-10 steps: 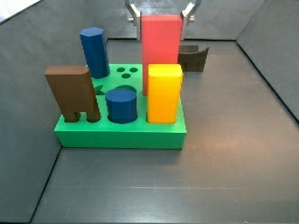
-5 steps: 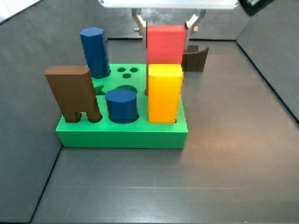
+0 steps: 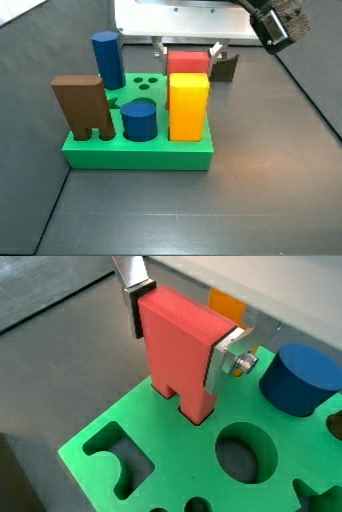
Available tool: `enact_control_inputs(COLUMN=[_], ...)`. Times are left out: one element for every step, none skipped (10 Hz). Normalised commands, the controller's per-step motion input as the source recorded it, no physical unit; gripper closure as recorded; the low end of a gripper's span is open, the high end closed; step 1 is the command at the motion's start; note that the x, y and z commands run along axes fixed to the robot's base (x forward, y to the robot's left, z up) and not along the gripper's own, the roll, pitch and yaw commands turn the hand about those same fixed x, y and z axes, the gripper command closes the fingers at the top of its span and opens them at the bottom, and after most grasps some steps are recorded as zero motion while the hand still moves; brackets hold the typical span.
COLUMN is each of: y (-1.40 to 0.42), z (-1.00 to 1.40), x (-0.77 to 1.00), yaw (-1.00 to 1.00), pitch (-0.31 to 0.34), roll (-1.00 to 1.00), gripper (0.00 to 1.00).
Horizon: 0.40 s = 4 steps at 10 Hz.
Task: Pick up the double-square object. Move up. Rotate the double-square object. Place the double-square object on the fixture. Regrasp the double-square object. Move to above the board. Insert the double-square object.
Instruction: Insert the double-square object.
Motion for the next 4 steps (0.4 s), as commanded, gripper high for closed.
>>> enact_control_inputs(y=[0.0, 0.01, 0.0, 0.0], z=[-0.44, -0.05, 0.0, 0.0], x=[0.02, 0.0, 0.0, 0.0], yaw=[0.0, 0.0, 0.0, 0.0], pitch=[0.0, -0.039, 0.0, 0.0], roll=[0.07, -0.1, 0.01, 0.0], gripper=[1.0, 1.0, 1.0, 1.0])
